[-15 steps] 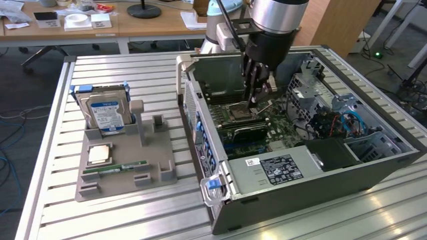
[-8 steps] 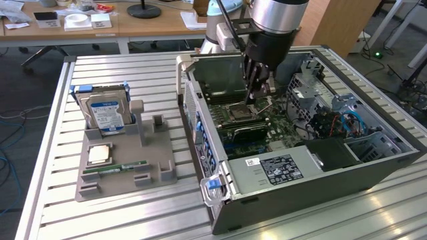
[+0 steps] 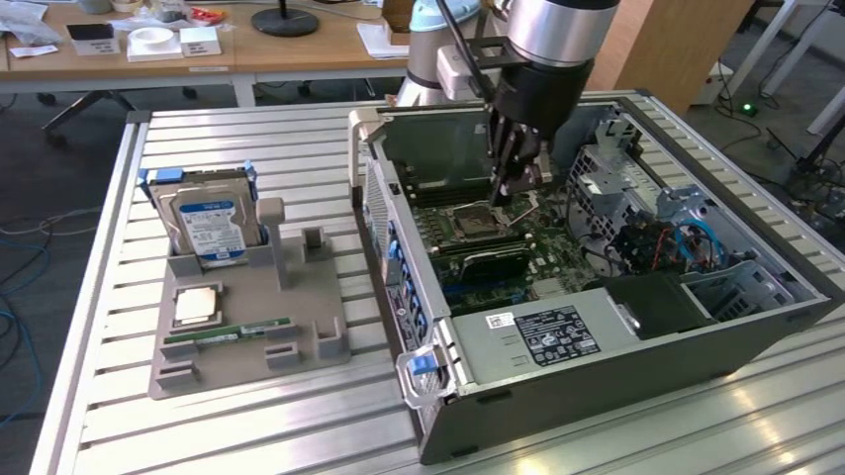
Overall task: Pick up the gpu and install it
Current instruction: 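Press down on the gpu until it lock into place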
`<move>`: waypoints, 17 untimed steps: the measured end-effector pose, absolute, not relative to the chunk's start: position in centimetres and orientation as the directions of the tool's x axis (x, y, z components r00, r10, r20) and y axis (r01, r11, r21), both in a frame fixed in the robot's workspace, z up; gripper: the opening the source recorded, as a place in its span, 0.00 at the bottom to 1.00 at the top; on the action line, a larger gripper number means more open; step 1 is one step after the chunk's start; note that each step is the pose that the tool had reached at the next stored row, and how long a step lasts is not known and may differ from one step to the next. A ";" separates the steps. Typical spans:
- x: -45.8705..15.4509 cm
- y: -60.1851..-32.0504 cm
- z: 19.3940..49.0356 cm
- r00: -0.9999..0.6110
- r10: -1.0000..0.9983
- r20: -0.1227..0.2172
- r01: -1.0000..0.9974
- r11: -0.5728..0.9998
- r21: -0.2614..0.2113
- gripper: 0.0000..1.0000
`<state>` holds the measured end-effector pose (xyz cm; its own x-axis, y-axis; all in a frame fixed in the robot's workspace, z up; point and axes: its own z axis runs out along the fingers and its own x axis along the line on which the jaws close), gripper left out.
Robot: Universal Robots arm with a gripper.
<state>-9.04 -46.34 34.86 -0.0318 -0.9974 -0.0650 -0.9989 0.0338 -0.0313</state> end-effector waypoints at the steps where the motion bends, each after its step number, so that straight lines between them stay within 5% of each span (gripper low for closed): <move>1: -8.7 -46.3 34.8 -0.032 -0.997 -0.065 -0.999 0.034 -0.031 0.11; 17: -8.7 -46.3 32.8 -0.032 -0.997 -0.065 -0.999 0.034 -0.031 0.11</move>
